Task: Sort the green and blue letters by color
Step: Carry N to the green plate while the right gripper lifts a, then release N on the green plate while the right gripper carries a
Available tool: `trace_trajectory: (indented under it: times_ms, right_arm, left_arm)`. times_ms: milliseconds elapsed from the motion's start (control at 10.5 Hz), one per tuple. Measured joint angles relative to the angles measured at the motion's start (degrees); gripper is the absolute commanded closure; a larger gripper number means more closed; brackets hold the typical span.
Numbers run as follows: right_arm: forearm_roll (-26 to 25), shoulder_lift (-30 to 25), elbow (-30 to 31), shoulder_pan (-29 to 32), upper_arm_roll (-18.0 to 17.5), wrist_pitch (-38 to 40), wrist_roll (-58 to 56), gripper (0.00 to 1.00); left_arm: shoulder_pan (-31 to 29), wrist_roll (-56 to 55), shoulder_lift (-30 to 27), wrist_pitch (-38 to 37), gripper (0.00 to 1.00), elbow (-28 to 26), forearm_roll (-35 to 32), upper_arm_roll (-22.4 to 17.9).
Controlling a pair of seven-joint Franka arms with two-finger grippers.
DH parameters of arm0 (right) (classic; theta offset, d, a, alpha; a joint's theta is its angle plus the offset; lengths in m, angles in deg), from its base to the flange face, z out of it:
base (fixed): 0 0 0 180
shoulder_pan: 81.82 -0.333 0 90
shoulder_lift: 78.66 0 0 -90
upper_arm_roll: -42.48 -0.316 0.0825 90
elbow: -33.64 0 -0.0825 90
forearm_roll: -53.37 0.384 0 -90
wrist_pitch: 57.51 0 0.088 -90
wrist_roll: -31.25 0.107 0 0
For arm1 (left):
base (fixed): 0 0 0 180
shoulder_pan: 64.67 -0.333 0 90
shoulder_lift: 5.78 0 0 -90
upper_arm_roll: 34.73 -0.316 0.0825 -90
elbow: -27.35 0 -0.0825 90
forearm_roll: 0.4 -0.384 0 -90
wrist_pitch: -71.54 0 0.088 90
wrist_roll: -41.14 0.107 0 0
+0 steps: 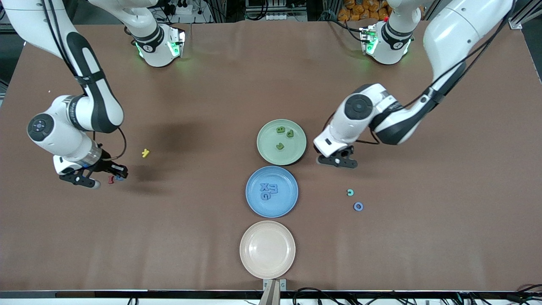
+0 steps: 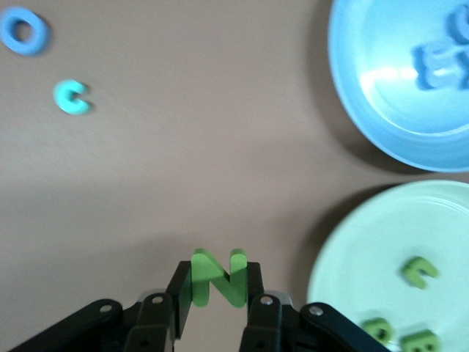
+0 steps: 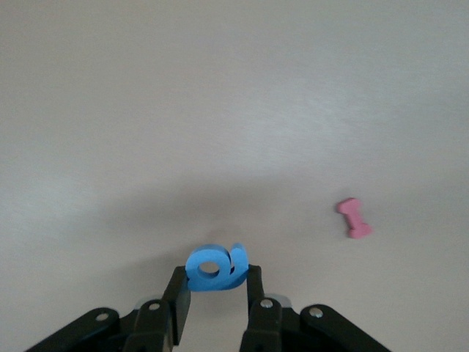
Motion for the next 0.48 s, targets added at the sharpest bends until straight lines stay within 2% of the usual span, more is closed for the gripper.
trace_trajectory:
  times_ms: [190,380,475]
  right_arm:
    - [2.2,2.0,-4.0,-2.9,-0.5,0.5,5.1,0.83]
    - [4.5,5.4,-9.2,-4.2,-3.6,0.6,11.5,0.83]
    - [4.6,7.5,-12.4,-5.2,-4.9,0.6,15.2,0.83]
  left_arm:
    - [4.5,-6.1,0.1,-0.1,1.00,-0.3,0.0,0.1]
    - [8.2,-11.7,0.2,-0.2,0.97,-0.5,0.0,0.1]
    - [9.9,-13.8,0.4,-0.2,0.77,-0.5,0.0,0.0]
